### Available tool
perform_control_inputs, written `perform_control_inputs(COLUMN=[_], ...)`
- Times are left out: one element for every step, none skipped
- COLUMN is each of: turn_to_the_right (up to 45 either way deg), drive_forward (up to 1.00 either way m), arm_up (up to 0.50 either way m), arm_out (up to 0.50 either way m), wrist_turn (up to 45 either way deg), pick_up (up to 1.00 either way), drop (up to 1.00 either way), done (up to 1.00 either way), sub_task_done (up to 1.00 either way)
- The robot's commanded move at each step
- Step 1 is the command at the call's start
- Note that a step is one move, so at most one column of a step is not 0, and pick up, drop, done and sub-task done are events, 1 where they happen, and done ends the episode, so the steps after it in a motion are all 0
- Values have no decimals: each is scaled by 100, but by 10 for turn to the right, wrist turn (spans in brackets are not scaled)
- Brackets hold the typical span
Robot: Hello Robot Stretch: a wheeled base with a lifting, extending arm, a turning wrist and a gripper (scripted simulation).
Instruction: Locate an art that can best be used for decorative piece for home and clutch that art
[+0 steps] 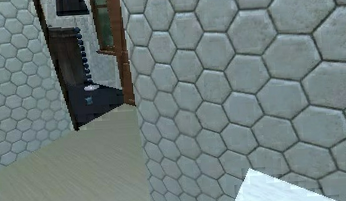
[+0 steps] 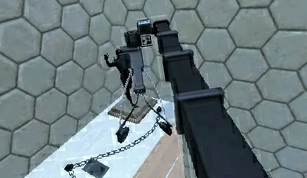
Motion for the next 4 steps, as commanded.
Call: perform_control_inputs(turn_to_the_right=[0, 0, 0, 0], drive_forward=[0, 0, 0, 0], arm_up=[0, 0, 0, 0], arm_out=[0, 0, 0, 0], wrist_turn=[450, 450, 450, 240], pick_up=[0, 0, 0, 0], drop=[0, 0, 0, 0], done=[0, 0, 0, 0], sub_task_done=[0, 0, 0, 0])
